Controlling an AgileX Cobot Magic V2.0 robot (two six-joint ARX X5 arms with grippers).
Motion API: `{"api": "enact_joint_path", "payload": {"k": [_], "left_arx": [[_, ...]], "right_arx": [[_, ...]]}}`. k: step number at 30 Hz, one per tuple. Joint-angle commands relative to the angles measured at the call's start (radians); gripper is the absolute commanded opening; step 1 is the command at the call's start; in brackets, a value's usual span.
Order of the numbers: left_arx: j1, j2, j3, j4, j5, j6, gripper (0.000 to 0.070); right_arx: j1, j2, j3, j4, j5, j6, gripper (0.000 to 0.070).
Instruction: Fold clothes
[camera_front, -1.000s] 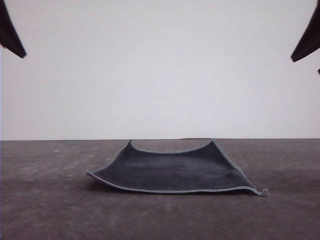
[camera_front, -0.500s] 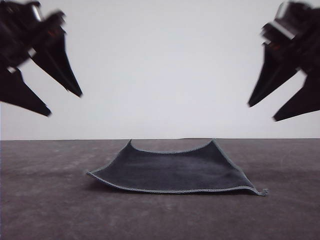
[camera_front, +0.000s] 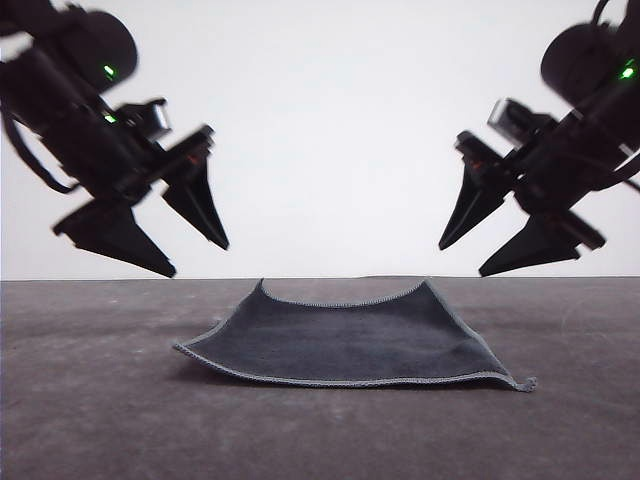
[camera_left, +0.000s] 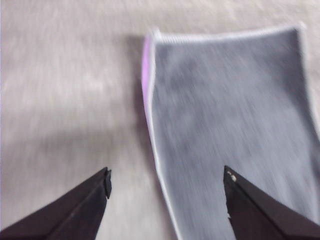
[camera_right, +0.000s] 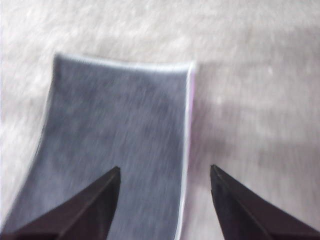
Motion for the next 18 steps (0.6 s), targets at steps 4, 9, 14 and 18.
{"api": "enact_joint_path", "payload": {"k": [4,9,14,18], "left_arx": [[-0.001,0.144,0.153,-0.02,0.034,0.026,0.0435],[-0.001,0.269,0.285,-0.055,0.034,0.039,0.0435],[-0.001,0.369,0.382,-0.076,0.046,0.04,0.0435],[-0.01,0.416,0.413,-0.059,0.061,0.038,0.0435]], "right_arx": [[-0.006,0.106,0.1,0.011,-0.024,0.01,0.0361],[-0.007,0.165,0.153,0.015,-0.028,0.011,0.0361],[-0.007,0.209,0.18,0.024,-0.027,0.011,0.0361],[-0.008,0.243,0.196,0.028,-0.027,0.011,0.0361]]}}
